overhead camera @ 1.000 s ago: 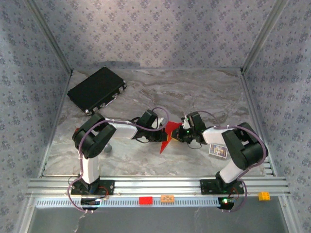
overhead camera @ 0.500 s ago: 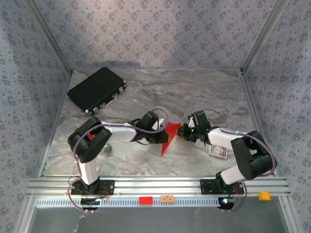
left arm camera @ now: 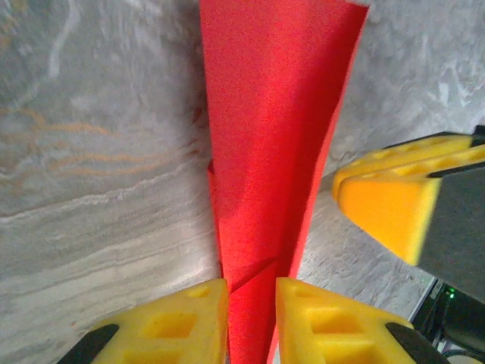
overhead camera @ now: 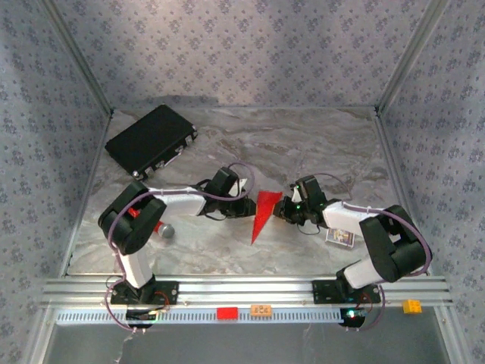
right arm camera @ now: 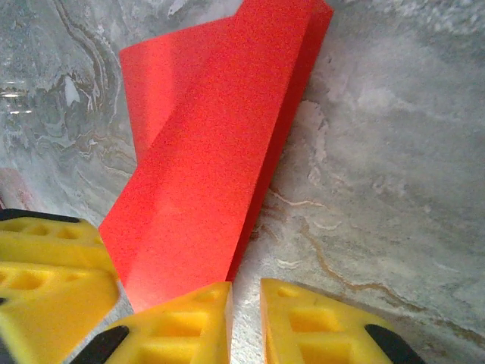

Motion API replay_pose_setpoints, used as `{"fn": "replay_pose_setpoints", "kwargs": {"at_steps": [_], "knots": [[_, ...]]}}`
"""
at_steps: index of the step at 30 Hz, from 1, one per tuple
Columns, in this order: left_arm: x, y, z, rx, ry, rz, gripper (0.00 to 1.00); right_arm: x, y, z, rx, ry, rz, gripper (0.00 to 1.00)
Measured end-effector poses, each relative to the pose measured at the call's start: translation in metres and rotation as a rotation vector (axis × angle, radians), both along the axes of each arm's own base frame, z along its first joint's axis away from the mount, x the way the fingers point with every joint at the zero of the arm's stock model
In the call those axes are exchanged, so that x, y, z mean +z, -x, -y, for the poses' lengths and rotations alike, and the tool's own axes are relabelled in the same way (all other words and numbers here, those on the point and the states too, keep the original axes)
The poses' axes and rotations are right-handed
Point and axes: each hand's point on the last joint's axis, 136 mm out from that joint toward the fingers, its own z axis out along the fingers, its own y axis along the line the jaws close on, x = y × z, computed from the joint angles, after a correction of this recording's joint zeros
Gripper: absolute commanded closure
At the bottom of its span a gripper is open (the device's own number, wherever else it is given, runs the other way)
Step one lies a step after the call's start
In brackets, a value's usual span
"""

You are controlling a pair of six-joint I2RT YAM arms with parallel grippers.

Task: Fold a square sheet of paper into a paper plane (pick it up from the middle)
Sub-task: Fold the wing for the fifth time at the center of the table.

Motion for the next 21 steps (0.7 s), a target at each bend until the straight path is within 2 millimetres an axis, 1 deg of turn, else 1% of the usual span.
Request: {"fn": "replay_pose_setpoints", "kwargs": {"at_steps": [2,6,10,21], "knots": [[-0.005,0.003,-0.001,-0.005,-0.008,-0.017,0.77,0.0,0.001,-0.001,0.003,0.0,0.0,0.8],[-0.008,0.006,0.0,-0.016,-0.006,-0.036,0.77,0.0,0.001,-0.001,0.006,0.0,0.0,0.8],[-0.015,0.009,0.0,-0.026,-0.014,-0.053,0.79,0.0,0.003,-0.004,0.015,-0.006,-0.003,0.8],[-0.015,0.01,0.0,-0.046,-0.02,-0.048,0.8,0.001,0.01,-0.012,0.052,-0.031,-0.017,0.82]]}}
